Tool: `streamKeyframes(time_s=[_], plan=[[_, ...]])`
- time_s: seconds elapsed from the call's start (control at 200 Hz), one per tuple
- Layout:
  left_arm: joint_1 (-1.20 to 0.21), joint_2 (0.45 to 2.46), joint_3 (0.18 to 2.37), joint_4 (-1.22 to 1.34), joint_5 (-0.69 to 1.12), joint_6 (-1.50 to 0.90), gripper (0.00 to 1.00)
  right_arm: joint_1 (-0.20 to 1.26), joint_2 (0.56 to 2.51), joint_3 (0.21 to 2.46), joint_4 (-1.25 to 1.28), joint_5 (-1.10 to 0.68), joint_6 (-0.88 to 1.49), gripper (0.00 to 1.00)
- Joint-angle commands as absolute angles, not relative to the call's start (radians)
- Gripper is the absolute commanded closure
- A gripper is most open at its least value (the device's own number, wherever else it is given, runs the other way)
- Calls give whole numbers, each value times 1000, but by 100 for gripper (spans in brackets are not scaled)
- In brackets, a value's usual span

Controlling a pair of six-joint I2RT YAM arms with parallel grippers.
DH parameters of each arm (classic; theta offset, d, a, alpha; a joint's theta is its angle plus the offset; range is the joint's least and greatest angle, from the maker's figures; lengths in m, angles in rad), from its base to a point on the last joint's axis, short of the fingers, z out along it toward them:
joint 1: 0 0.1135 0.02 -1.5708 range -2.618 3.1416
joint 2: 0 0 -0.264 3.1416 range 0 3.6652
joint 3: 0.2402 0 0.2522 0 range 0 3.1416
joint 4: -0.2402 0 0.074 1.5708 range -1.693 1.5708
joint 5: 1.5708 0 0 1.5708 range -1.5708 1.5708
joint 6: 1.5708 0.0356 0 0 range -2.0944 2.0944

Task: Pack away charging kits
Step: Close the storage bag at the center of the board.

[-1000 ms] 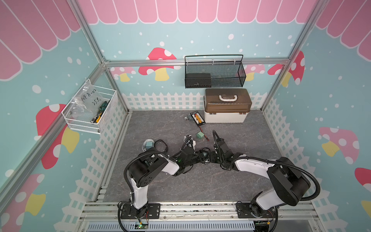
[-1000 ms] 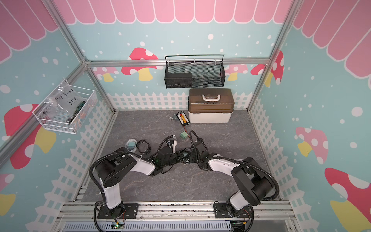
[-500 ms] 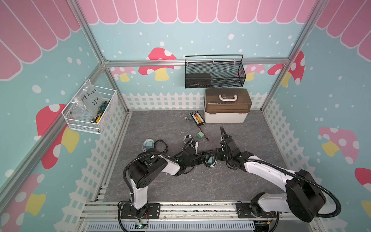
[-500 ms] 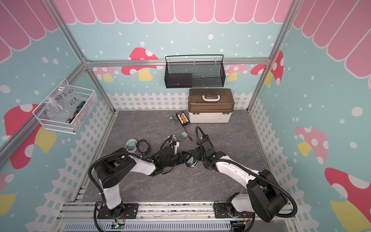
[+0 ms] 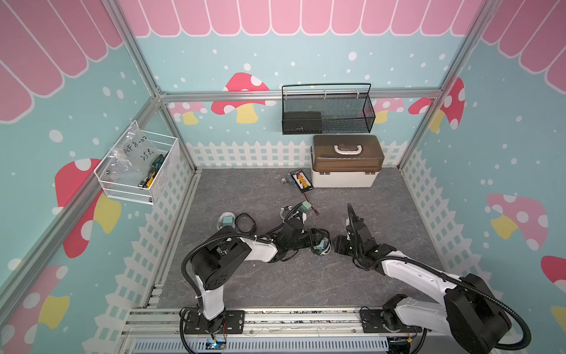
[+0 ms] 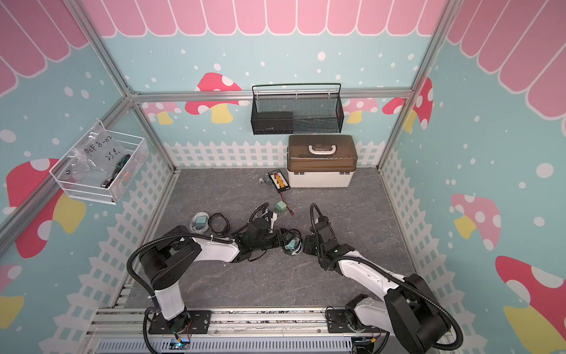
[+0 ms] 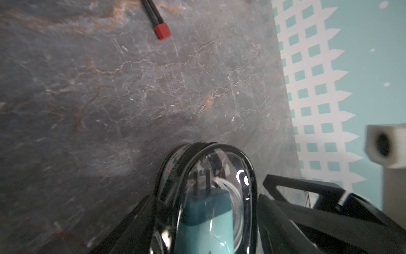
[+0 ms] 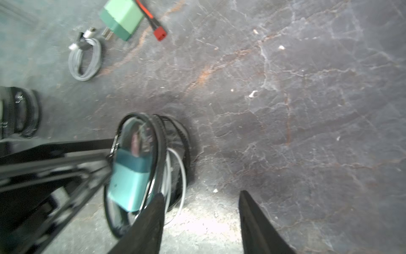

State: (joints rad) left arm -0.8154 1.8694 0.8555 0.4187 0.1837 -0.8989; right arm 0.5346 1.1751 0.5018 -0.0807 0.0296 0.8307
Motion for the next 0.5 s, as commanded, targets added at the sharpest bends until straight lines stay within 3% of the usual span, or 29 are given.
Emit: streamKeyframes(time_s=[0.0, 0.225, 0.355, 0.495], plan=[[-850, 1887, 921, 250, 117, -839, 25, 532, 1164, 494, 12, -15, 854, 44], [-873, 1890, 933, 221, 96, -831, 27, 528, 1297, 517, 57, -20, 877, 49], [-874, 1877, 922, 234, 104, -831, 27, 524, 1365, 534, 73, -41, 881, 73], [-872, 1853, 914, 237, 93, -828, 25, 521, 1376, 524, 101, -66, 875, 84]])
